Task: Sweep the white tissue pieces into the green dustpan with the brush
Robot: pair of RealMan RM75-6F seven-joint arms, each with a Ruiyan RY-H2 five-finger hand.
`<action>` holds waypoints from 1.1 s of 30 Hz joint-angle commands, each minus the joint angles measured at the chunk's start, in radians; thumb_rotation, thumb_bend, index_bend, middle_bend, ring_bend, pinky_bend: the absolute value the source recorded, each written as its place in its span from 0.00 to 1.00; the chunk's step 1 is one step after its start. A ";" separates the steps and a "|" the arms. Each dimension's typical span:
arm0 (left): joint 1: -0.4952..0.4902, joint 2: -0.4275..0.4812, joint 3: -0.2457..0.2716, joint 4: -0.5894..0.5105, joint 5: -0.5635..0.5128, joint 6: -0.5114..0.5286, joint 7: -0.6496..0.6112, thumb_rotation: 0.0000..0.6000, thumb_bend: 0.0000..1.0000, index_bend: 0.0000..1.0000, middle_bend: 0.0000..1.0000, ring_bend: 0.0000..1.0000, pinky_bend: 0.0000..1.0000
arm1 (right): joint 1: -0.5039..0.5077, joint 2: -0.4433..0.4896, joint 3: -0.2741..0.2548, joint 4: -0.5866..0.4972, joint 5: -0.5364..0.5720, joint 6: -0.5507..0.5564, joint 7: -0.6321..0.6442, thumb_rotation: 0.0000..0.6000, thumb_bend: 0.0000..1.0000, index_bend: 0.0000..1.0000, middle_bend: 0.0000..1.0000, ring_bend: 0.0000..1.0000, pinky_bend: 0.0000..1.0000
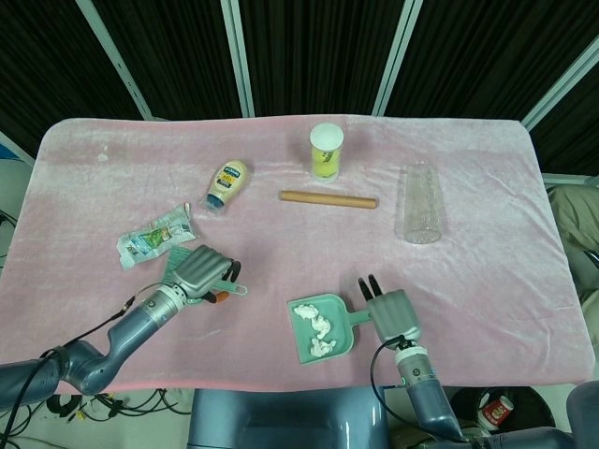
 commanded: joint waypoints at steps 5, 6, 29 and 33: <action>0.002 -0.043 0.033 -0.044 -0.227 0.016 0.253 1.00 0.12 0.33 0.41 0.91 1.00 | -0.002 0.024 0.002 -0.015 -0.006 -0.002 0.004 1.00 0.24 0.01 0.08 0.66 0.82; 0.004 -0.044 0.032 -0.052 -0.245 0.025 0.266 1.00 0.11 0.32 0.40 0.91 1.00 | -0.003 0.028 0.002 -0.016 -0.008 -0.003 0.005 1.00 0.24 0.01 0.08 0.66 0.82; 0.347 0.228 0.207 -0.241 0.269 0.601 -0.069 1.00 0.10 0.17 0.17 0.17 0.26 | -0.175 0.377 -0.153 0.017 -0.513 0.055 0.558 1.00 0.16 0.00 0.00 0.00 0.23; 0.435 0.273 0.264 -0.214 0.312 0.684 -0.133 1.00 0.06 0.08 0.07 0.04 0.12 | -0.247 0.417 -0.182 0.081 -0.590 0.118 0.690 1.00 0.13 0.00 0.00 0.00 0.18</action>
